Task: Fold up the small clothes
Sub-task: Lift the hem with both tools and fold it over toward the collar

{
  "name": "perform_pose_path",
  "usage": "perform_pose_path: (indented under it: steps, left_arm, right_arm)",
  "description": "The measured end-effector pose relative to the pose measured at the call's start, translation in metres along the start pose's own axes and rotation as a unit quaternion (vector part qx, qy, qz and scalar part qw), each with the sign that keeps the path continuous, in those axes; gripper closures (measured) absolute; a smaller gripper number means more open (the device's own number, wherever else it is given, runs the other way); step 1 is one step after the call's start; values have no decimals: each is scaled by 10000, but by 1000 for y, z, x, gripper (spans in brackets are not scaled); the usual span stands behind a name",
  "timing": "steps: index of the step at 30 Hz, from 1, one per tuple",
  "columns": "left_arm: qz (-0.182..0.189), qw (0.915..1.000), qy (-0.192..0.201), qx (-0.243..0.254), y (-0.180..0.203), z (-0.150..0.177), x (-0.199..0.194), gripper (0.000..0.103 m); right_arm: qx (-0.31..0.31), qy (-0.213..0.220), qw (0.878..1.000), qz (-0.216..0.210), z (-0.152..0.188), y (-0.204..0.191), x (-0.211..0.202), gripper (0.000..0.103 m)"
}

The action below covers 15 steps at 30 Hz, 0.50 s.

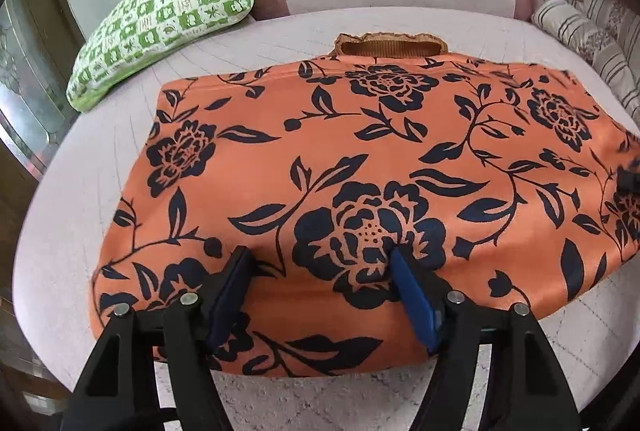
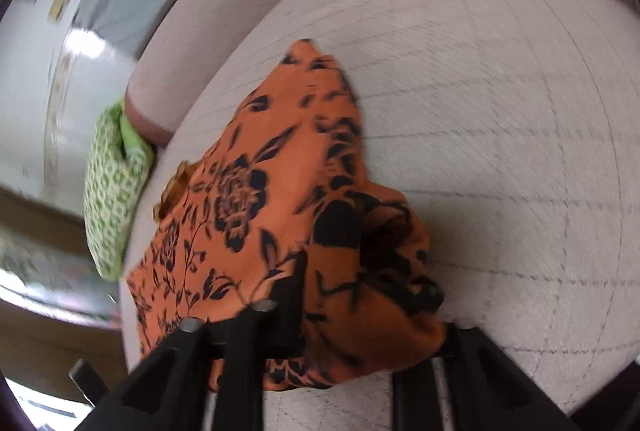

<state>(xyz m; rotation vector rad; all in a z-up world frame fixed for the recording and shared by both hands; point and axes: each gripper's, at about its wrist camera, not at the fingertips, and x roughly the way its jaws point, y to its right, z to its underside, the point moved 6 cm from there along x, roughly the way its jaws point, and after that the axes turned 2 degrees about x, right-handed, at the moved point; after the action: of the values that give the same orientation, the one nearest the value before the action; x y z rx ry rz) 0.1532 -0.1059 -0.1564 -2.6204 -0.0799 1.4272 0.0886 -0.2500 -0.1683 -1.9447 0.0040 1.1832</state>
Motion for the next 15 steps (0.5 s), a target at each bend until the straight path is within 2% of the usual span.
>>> perform_pose_path:
  steps: [1, 4, 6, 7, 8, 10, 12, 14, 15]
  left_arm:
    - [101, 9999, -8, -71, -2, -1, -2, 33]
    - [681, 9955, -40, -659, -21, -4, -25, 53]
    - [568, 9917, 335, -1101, -51, -10, -53, 54]
    - [313, 9859, 756, -1460, -80, -13, -79, 54]
    - [132, 9788, 1032, -1762, -105, -12, -96, 50]
    - [-116, 9610, 1422, -2369, -157, -2, -123, 45]
    - [-472, 9394, 1594, -2999, -205, 18, -135, 43]
    - [-709, 9197, 1558, -3532, -244, 42, -131, 42]
    - [-770, 9138, 1489, -3700, -256, 51, -125, 42]
  right_arm:
    - [-235, 135, 9996, 71, -2, -12, -6, 90]
    - [-892, 441, 9950, 121, -9, -60, -25, 91]
    - [-1435, 657, 9874, 69, -10, -106, -42, 91]
    - [-1697, 750, 9826, 12, -8, -129, -49, 92]
    - [-1968, 836, 9769, -58, -4, -154, -55, 91]
    - [-2558, 930, 9620, -224, 14, -209, -62, 91]
    - [-3085, 918, 9462, -333, 39, -253, -60, 91]
    - [-3713, 775, 9245, -373, 78, -295, -44, 92]
    - [-3909, 643, 9174, -384, 96, -307, -33, 91]
